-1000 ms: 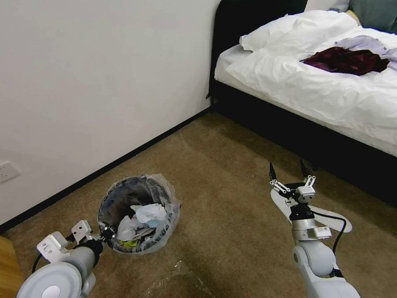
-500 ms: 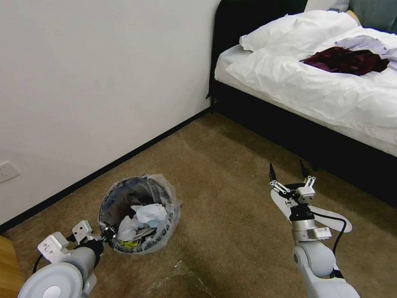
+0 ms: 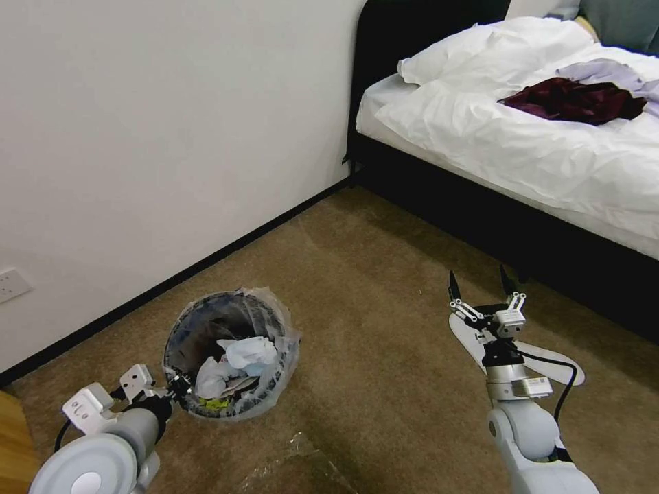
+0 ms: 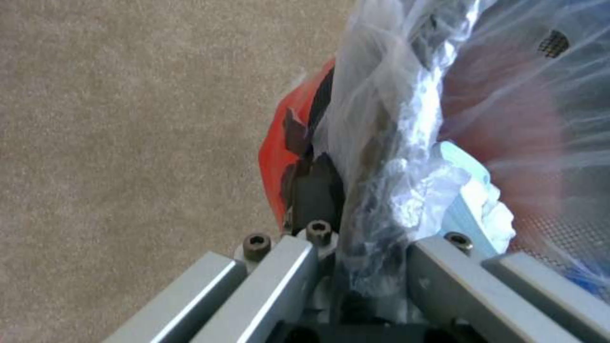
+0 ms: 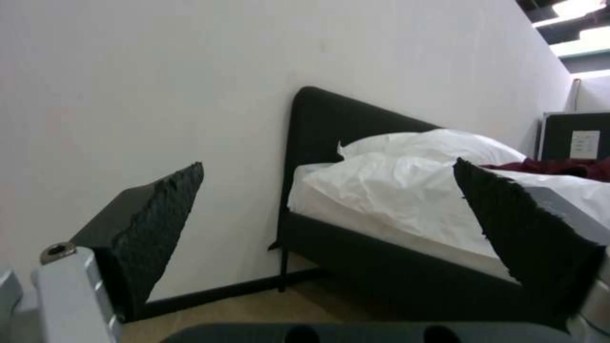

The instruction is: Pick up the trash bin and place the garbage on the floor into it.

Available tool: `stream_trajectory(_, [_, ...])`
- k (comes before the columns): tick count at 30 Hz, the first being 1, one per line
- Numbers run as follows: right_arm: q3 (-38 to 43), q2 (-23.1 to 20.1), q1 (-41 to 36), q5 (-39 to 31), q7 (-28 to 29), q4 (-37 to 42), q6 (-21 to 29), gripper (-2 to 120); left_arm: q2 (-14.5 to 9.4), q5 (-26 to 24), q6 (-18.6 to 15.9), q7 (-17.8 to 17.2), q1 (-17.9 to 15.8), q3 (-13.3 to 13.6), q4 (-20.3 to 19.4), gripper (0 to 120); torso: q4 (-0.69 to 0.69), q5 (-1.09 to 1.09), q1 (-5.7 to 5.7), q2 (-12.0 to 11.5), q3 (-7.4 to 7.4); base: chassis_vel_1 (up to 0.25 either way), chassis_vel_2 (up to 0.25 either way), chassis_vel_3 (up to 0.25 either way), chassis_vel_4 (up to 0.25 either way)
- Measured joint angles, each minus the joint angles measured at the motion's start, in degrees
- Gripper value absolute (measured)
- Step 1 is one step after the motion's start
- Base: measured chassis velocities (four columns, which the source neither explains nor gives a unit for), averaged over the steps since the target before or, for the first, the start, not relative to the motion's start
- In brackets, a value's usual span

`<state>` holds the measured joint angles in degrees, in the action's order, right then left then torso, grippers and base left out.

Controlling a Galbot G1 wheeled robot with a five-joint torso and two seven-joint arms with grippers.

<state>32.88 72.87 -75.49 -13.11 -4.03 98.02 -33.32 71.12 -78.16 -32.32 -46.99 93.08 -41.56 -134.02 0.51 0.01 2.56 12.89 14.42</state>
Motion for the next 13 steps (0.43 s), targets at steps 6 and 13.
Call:
stream_trajectory(6, [0.0,0.0,0.0,0.0,-0.2,0.0,-0.1,100,0.3,0.2,0.0,0.0,0.4,0.0,-0.1,0,0.0,0.0,0.0,0.0,0.0,0.0,0.0,0.0,0.0])
stream_trajectory(13, [0.0,-0.1,0.0,0.0,-0.2,0.0,-0.2,100,0.3,0.2,0.0,0.1,0.3,0.0,-0.1,0,0.0,0.0,0.0,0.0,0.0,0.0,0.0,0.0,0.0])
